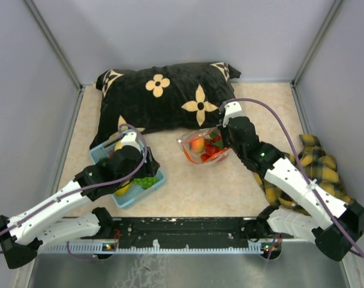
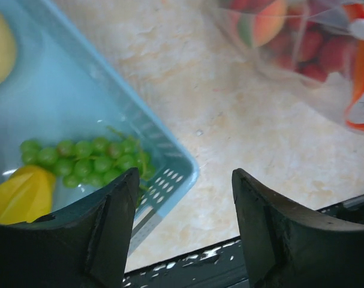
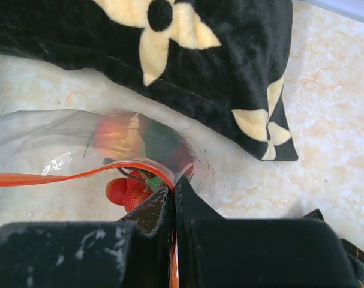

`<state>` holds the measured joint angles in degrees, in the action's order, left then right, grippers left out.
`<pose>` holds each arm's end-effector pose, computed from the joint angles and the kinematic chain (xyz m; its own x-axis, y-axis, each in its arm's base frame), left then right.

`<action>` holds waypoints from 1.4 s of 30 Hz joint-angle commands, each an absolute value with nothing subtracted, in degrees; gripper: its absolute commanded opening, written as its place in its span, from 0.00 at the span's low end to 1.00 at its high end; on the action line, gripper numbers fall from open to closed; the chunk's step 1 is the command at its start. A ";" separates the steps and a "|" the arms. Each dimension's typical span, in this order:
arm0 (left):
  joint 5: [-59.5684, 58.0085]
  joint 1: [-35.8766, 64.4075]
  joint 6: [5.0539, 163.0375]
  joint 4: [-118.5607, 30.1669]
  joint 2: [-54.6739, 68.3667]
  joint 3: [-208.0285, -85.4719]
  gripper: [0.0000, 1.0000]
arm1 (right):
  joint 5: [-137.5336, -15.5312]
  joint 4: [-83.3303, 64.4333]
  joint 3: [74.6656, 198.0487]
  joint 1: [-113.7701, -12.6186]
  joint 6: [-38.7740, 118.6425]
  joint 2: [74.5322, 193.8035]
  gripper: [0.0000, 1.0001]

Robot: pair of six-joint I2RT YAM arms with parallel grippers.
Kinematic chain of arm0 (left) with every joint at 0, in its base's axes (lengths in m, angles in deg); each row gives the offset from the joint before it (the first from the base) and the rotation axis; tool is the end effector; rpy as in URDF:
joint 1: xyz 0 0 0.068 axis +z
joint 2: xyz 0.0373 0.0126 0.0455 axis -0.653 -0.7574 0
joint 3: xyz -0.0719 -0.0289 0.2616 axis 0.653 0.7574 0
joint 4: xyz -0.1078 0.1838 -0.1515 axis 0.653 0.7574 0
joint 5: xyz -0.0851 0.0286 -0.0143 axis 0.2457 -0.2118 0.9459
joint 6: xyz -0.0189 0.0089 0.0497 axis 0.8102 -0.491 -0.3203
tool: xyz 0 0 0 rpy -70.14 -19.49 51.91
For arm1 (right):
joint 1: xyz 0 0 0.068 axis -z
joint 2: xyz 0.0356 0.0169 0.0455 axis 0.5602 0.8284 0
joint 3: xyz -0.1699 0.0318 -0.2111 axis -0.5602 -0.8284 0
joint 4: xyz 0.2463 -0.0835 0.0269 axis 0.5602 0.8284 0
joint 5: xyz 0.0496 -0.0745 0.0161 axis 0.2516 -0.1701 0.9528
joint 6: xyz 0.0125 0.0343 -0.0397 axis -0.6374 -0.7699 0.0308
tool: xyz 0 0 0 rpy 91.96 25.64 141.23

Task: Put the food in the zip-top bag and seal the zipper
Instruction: Pick up the fake fruit from the bin.

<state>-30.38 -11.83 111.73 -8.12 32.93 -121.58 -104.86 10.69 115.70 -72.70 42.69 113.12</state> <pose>0.1205 -0.1364 0.3003 -0.6339 -0.1415 -0.7603 0.2074 0.9160 -0.3434 0.1907 0.1363 0.3337 -0.3628 -0.2051 -0.9090 -0.3107 0.9463 -0.0895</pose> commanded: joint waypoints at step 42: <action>-18.84 9.38 107.72 5.86 -0.69 -122.33 0.88 | -99.14 3.36 113.33 -73.27 43.45 109.47 0.00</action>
